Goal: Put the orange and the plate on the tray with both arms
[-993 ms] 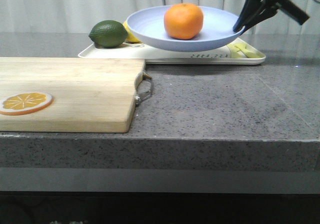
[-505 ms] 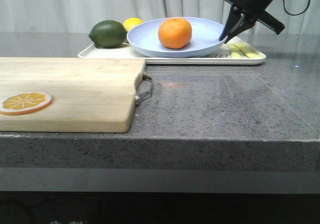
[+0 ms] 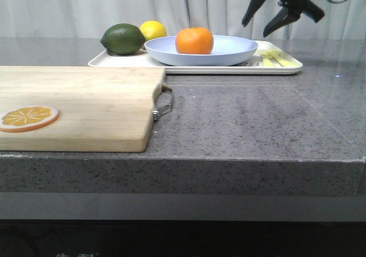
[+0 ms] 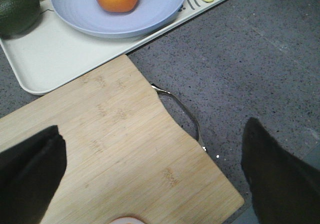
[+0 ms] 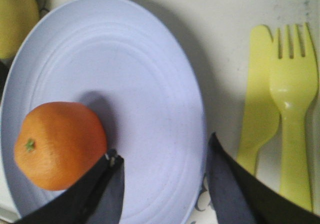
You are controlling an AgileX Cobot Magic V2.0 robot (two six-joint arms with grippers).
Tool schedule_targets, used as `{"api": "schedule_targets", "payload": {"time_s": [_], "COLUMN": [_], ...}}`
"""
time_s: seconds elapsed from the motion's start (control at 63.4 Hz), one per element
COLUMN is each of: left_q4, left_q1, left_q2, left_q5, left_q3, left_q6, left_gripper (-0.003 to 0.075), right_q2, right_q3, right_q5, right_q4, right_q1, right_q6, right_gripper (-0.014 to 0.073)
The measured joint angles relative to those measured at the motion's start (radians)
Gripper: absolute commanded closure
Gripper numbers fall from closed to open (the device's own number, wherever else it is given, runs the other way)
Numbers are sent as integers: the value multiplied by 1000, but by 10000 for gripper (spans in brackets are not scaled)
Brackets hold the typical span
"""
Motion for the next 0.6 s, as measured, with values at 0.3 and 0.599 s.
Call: {"api": "schedule_targets", "payload": {"time_s": [0.3, 0.599], "left_q4": [9, 29], "left_q1": [0, 0], "left_q2": [0, 0], "left_q5": [-37, -48], "left_q3": [0, 0], "left_q6": [0, 0], "left_gripper": [36, 36], "right_q2": [-152, -308], "right_q3": [-5, -5], "right_q5": [84, 98], "right_q4": [-183, -256], "right_q1": [44, 102], "right_q6": [-45, -99], "right_gripper": [190, 190]}}
